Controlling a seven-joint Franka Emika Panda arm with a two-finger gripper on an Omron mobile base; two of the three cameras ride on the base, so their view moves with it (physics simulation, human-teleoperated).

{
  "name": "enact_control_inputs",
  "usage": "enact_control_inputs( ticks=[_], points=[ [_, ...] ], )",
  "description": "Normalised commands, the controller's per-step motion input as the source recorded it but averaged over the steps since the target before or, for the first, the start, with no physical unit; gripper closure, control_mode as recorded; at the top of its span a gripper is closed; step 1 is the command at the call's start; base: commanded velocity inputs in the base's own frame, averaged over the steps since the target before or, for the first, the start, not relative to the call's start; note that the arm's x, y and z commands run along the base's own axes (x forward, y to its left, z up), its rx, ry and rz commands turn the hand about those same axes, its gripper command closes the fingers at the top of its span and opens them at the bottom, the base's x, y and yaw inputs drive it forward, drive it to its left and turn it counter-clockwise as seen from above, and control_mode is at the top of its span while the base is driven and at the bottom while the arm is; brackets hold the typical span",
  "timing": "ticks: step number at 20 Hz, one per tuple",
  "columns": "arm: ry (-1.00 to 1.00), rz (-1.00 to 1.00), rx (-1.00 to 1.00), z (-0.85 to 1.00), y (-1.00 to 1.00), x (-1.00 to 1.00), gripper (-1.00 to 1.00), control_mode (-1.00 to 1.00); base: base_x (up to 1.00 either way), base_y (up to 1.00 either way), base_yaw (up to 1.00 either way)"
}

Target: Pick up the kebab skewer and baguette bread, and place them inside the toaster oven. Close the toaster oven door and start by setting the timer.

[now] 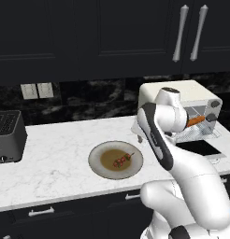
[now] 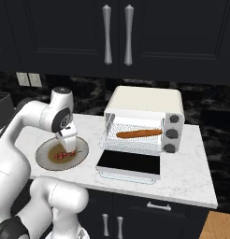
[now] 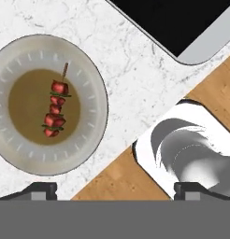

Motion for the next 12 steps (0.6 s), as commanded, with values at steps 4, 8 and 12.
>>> enact_control_inputs(
  ticks=[4,8,12],
  points=[
    [0.19,0.00,0.00,-0.39,0.30,0.29,-1.00,-1.00,0.00,0.00,0.00],
    [0.08,0.00,0.00,-0.53,0.02,0.02,-1.00,-1.00,0.00,0.00,0.00],
    [0.00,0.00,0.00,-0.55,0.11,0.17,-1.00,-1.00,0.00,0.00,0.00]
  ],
)
